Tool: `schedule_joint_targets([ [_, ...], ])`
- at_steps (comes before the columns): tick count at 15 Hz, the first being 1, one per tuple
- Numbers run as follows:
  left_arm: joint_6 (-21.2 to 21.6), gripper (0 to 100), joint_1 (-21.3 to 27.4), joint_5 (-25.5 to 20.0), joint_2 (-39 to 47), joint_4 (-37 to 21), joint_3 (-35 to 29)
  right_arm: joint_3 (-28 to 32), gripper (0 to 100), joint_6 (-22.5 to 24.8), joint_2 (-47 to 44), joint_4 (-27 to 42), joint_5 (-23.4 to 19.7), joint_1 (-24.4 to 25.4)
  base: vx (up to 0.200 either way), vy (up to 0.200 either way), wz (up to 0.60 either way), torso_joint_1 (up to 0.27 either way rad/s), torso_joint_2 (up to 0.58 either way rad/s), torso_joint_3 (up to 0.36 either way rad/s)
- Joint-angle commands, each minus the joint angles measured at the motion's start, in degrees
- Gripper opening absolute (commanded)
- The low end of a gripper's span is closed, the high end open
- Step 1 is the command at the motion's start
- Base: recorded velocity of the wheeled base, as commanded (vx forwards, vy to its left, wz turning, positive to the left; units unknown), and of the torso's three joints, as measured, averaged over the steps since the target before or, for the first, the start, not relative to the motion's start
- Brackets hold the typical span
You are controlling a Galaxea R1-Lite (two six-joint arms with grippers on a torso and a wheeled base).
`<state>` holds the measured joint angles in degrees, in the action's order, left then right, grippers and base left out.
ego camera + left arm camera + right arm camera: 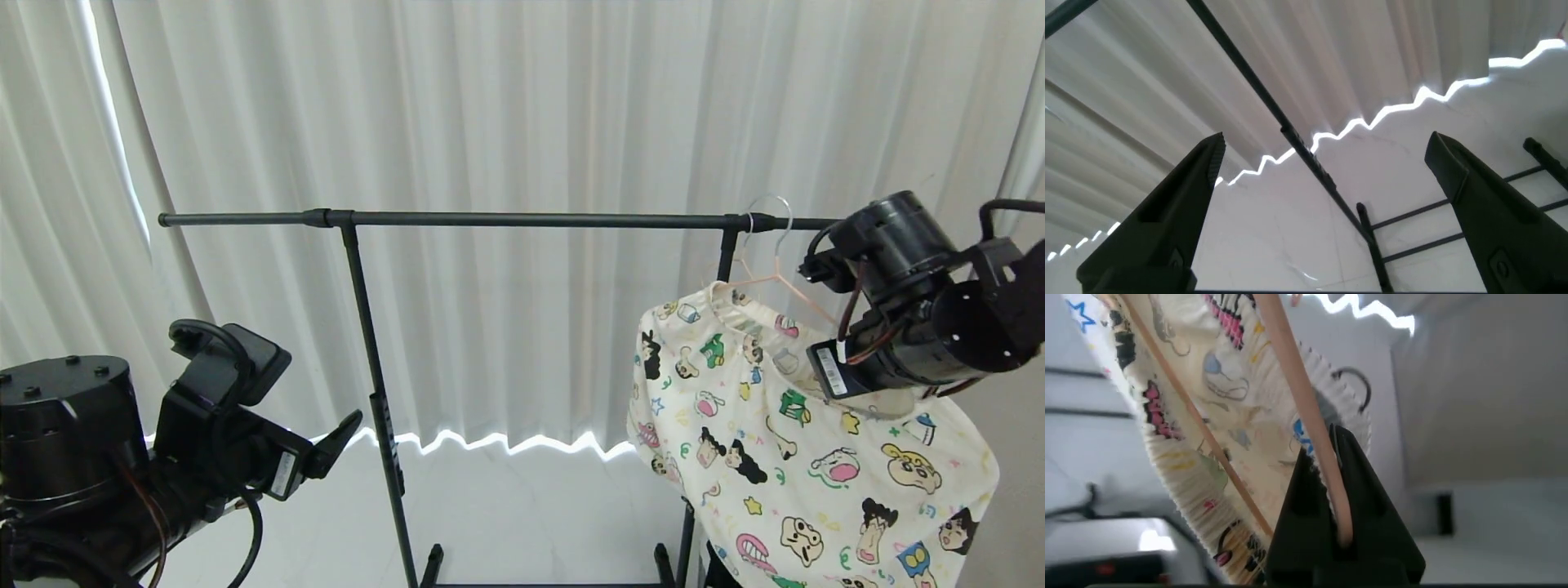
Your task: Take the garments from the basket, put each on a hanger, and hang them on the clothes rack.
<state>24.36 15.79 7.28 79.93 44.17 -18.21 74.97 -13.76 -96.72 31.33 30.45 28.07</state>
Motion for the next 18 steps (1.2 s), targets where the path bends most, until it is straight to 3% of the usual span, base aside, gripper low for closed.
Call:
schedule_joint_targets([
  [1,-0.01,100,0.03,0.02,0.13,0.04,0.02,9.84,0,-8.56,-8.48,8.48,3.21,4.01,0.000,0.000,0.00,0.000,0.00,0.000],
  [2,-0.01,100,0.03,0.11,0.13,0.04,0.02,15.82,0,-16.82,-12.18,15.52,5.23,6.99,0.000,0.000,0.00,0.000,0.00,0.000],
  [4,-0.01,100,0.03,0.11,0.05,0.04,0.02,16.96,0,-18.58,-13.41,16.13,8.84,7.61,0.000,0.000,0.00,0.000,0.00,0.000],
  [9,-0.01,100,0.03,0.11,0.13,0.04,0.02,16.70,0,-9.00,-10.24,16.04,9.45,5.32,0.000,0.000,0.00,0.000,0.00,0.000],
  [12,-0.01,100,0.03,0.11,0.22,0.13,-0.07,16.52,0,1.11,-8.31,14.64,8.40,2.51,0.000,0.000,0.00,0.000,0.00,0.000],
  [15,-0.10,100,-0.05,0.11,0.49,0.13,-0.51,14.59,0,5.59,-9.36,5.76,7.08,2.51,0.000,0.000,0.00,0.000,0.00,0.000],
  [18,-0.10,100,-0.05,0.11,0.49,0.13,-0.60,8.96,0,10.07,-9.63,-5.67,5.58,1.72,0.000,0.000,0.00,0.000,0.00,0.000],
])
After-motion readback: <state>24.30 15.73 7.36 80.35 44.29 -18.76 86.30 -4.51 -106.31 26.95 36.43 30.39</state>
